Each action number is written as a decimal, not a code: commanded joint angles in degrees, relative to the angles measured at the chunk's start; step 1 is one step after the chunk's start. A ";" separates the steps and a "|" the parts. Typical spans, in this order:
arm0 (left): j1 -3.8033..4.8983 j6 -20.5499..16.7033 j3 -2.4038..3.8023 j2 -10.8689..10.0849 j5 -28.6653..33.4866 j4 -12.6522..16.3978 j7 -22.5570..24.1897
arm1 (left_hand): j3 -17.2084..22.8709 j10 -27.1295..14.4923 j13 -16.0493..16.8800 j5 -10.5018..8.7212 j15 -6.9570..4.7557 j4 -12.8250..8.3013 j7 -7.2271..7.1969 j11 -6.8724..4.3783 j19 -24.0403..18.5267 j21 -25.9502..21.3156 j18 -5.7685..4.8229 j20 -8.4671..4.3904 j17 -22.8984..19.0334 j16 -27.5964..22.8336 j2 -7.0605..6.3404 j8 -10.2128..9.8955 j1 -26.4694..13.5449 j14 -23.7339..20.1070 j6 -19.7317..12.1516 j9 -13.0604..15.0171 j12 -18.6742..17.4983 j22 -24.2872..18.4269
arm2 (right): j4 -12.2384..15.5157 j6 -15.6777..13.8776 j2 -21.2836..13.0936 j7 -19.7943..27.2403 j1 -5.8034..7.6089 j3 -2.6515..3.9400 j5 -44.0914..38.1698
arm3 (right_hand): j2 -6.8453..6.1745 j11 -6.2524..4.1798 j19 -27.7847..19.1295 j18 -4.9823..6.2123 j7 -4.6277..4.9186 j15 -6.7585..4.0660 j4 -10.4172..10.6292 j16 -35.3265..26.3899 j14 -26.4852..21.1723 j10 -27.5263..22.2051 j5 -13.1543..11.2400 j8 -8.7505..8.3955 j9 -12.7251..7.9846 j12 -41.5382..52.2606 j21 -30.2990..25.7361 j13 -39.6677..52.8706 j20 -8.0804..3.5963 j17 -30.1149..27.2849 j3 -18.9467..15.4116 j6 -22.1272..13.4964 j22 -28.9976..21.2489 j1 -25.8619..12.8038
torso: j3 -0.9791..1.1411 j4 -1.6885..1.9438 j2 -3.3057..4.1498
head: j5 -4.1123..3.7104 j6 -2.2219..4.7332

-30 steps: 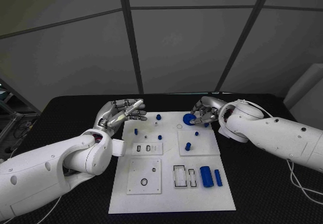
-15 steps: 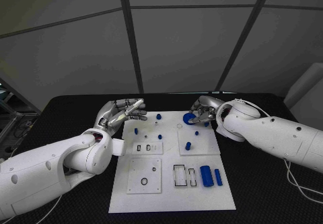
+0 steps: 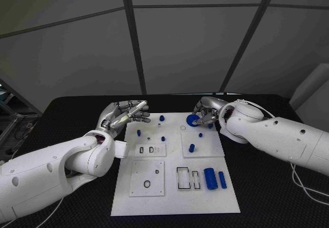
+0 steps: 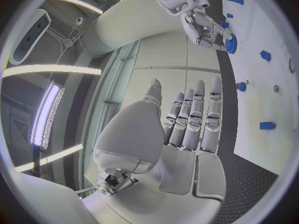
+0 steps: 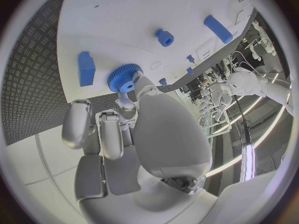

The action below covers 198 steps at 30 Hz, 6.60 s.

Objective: Assemble the parts on the task board

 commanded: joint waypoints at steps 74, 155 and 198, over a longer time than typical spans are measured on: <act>0.17 -0.21 0.21 -0.75 -0.16 -1.96 0.94 | -0.21 -0.03 -0.01 0.16 0.01 -0.39 0.28 0.19 -0.73 -0.04 2.69 -0.05 0.30 -0.58 0.74 -0.35 -0.01 -0.60 0.32 -0.01 -0.30 -0.02 | -1.28 -1.88 14.19 2.88 -0.20 -2.55 -12.58 | -1.77 0.36 0.79 -0.66 0.48 0.09 -0.38 0.60 4.01 1.21 0.99 -1.70 -1.18 2.26 1.16 2.61 -0.07 5.74 4.68 -0.23 1.78 -2.45 | 0.04 0.01 0.08 | 1.33 -0.84; 0.16 0.22 0.20 -1.31 0.16 -3.21 0.90 | -0.28 0.09 0.01 0.17 0.05 -0.45 0.28 0.20 -0.99 -0.09 2.70 0.01 0.46 -0.82 0.83 -0.44 -0.06 -0.68 0.42 -0.01 -0.39 -0.04 | 1.34 -3.41 -10.90 21.23 -0.94 -2.65 15.22 | -2.76 1.18 0.68 -0.78 1.22 0.94 -0.62 1.67 4.36 1.22 4.19 -5.51 -0.94 4.76 1.72 4.92 0.86 8.25 3.43 -3.02 2.84 -3.76 | 1.10 -1.45 -0.59 | -0.59 -0.62; 0.13 0.37 0.20 -0.89 0.16 -3.85 0.84 | -0.27 0.12 0.02 0.18 0.05 -0.51 0.28 0.20 -1.06 -0.09 2.71 0.02 0.51 -0.89 0.86 -0.47 -0.02 -0.68 0.43 -0.01 -0.42 -0.04 | -2.04 -1.65 -8.18 19.60 -1.96 -2.66 12.05 | -0.81 0.67 0.96 -0.87 0.69 0.54 -1.92 1.87 4.47 2.46 4.26 -3.84 -0.65 5.79 2.01 6.13 0.54 8.77 4.70 1.96 3.40 -3.17 | 1.19 -1.46 -0.58 | -0.46 -1.31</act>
